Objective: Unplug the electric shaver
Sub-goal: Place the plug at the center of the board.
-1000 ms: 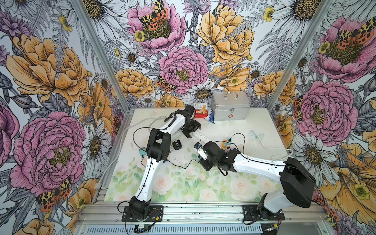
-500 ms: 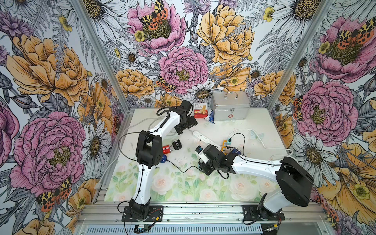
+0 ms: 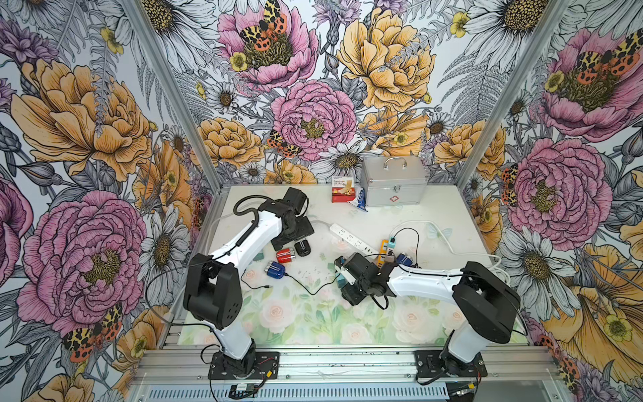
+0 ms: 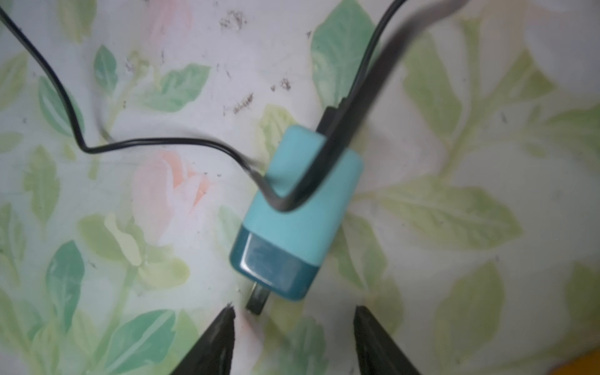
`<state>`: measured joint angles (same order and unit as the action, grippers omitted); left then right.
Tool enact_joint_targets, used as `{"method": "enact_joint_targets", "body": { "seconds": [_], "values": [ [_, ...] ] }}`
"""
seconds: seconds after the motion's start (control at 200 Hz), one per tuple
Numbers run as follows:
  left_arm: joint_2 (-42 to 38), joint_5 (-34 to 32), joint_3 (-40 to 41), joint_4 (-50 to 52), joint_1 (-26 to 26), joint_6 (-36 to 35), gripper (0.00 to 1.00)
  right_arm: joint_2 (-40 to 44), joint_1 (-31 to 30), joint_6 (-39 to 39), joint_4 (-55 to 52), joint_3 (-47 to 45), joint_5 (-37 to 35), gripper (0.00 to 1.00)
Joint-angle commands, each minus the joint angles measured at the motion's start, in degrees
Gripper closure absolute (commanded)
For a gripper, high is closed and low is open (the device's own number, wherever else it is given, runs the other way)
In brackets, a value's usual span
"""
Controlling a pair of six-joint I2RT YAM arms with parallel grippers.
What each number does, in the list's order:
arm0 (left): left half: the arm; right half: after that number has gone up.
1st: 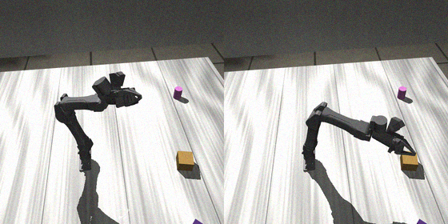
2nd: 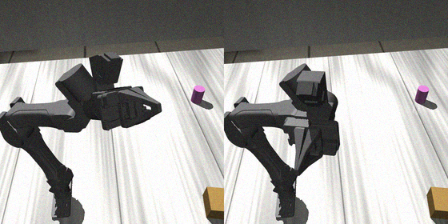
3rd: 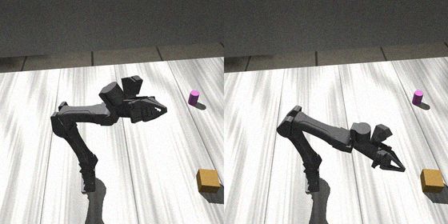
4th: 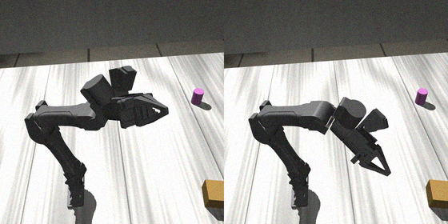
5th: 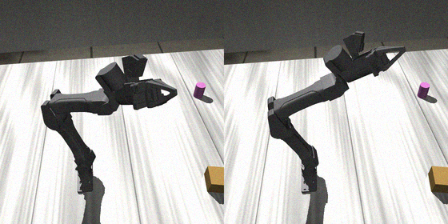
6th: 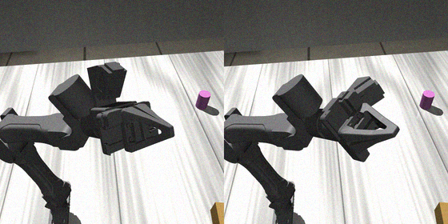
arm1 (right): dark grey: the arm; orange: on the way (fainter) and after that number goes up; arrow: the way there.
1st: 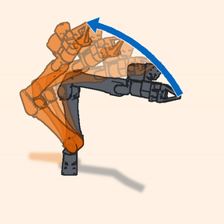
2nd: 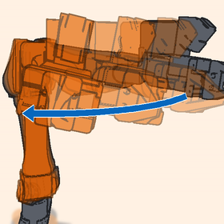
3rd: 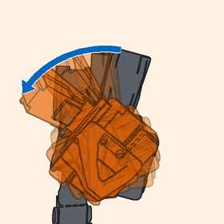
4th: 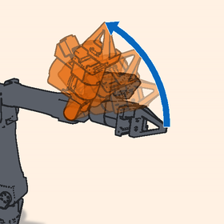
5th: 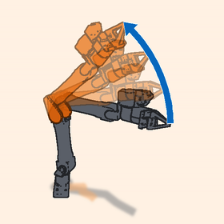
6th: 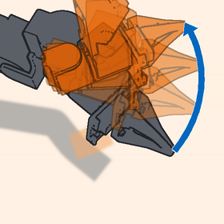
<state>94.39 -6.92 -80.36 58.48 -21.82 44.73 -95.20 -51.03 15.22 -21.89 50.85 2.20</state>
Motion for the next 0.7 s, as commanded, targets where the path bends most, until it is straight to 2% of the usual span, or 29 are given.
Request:
{"method": "enact_joint_targets", "body": {
  "seconds": [0.0, 0.25, 0.36, 0.495, 0.696],
  "values": [
    [-5.27, -2.41, 4.27, -0.29, 2.21, 2.12, 0.01, 2.55, 0.07, -2.10, -1.11, 2.56, -3.00, 0.32],
    [-9.90, 0.77, 13.73, -0.31, 7.33, 6.06, 0.02, 3.84, 0.05, -8.00, -7.84, 7.50, -8.54, 0.23],
    [-10.37, 1.54, 16.34, -0.45, 7.71, 9.49, 0.03, 3.98, 0.14, -10.26, -9.57, 9.31, -8.87, 0.20],
    [-9.11, 1.45, 18.30, -1.39, 7.94, 13.36, 0.03, 2.45, 0.22, -11.75, -11.06, 11.04, -9.90, 0.20],
    [-5.04, 4.85, 19.87, -6.41, 8.29, 16.84, 0.06, 1.44, 0.22, -13.52, -11.60, 13.43, -10.99, 0.20]
  ]
}}
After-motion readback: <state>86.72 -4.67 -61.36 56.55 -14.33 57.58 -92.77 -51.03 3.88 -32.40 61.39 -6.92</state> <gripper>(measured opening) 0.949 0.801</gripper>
